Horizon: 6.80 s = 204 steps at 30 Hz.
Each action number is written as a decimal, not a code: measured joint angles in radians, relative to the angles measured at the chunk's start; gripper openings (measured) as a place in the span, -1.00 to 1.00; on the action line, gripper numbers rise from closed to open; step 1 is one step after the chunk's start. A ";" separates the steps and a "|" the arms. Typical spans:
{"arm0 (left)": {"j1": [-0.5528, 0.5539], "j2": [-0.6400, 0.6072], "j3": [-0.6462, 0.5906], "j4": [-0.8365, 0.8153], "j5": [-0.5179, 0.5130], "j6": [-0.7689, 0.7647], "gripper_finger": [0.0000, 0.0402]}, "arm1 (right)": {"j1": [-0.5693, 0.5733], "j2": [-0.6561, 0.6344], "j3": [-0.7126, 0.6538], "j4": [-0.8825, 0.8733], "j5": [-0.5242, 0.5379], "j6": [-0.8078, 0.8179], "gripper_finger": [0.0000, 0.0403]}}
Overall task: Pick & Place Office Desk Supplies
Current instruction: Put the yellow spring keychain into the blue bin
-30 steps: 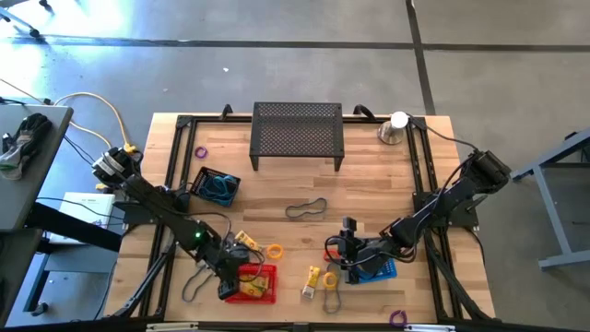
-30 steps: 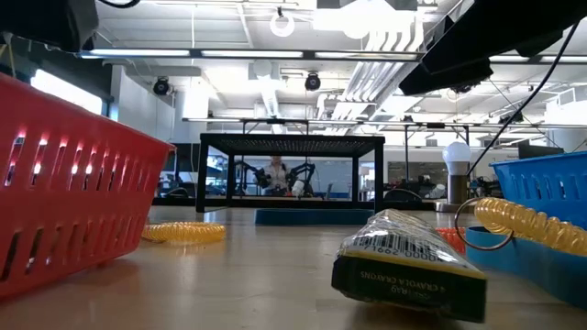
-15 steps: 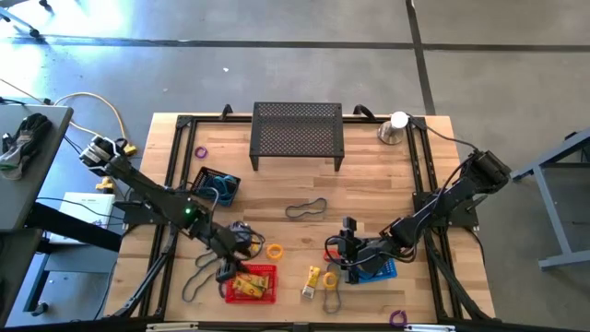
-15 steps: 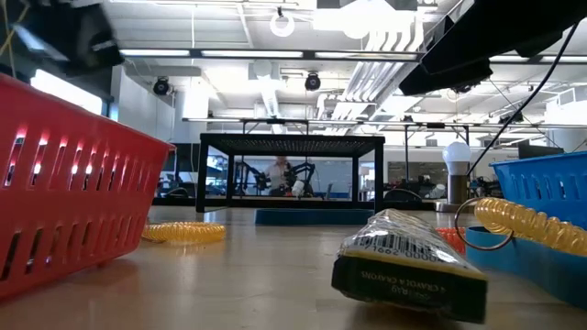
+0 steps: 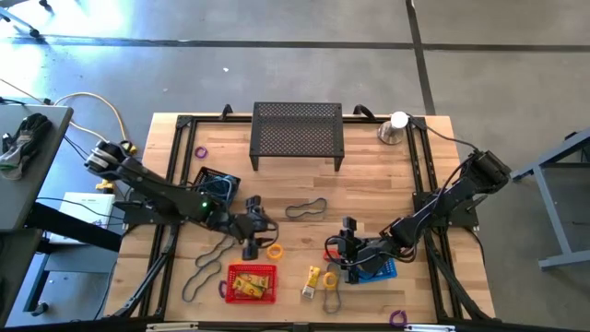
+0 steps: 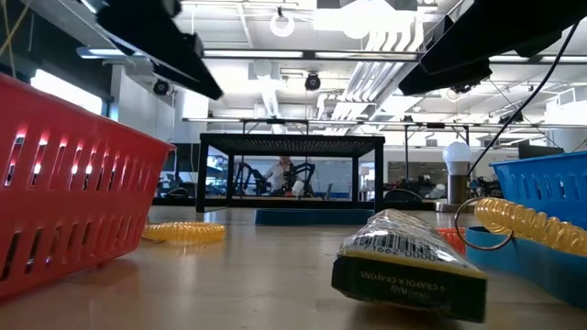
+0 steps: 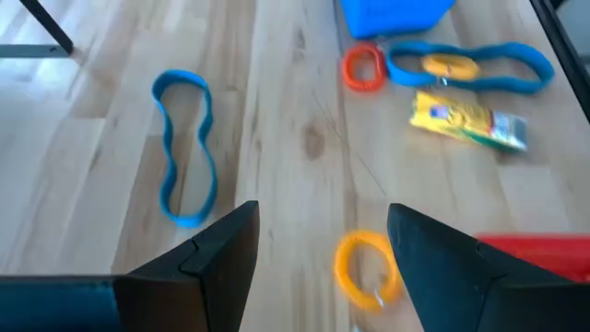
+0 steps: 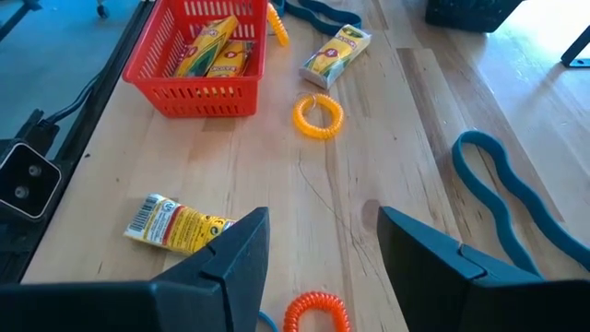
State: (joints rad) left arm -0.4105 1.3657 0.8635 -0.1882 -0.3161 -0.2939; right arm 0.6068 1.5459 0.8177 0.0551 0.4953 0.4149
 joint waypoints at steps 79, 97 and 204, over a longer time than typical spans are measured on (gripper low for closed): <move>0.108 0.431 0.239 -0.237 0.292 0.086 0.17 | -0.033 0.001 0.000 -0.044 -0.001 -0.019 -0.05; 0.102 0.474 0.243 -0.253 0.285 0.064 0.15 | -0.033 0.001 0.000 -0.043 0.002 -0.019 -0.05; -0.051 0.418 0.342 0.304 -0.327 0.166 -0.47 | -0.127 0.002 0.000 0.105 -0.047 -0.050 -0.94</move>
State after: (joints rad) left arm -0.4614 1.7832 1.2057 0.1159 -0.6435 -0.1284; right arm 0.4795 1.5482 0.8177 0.1605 0.4484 0.3646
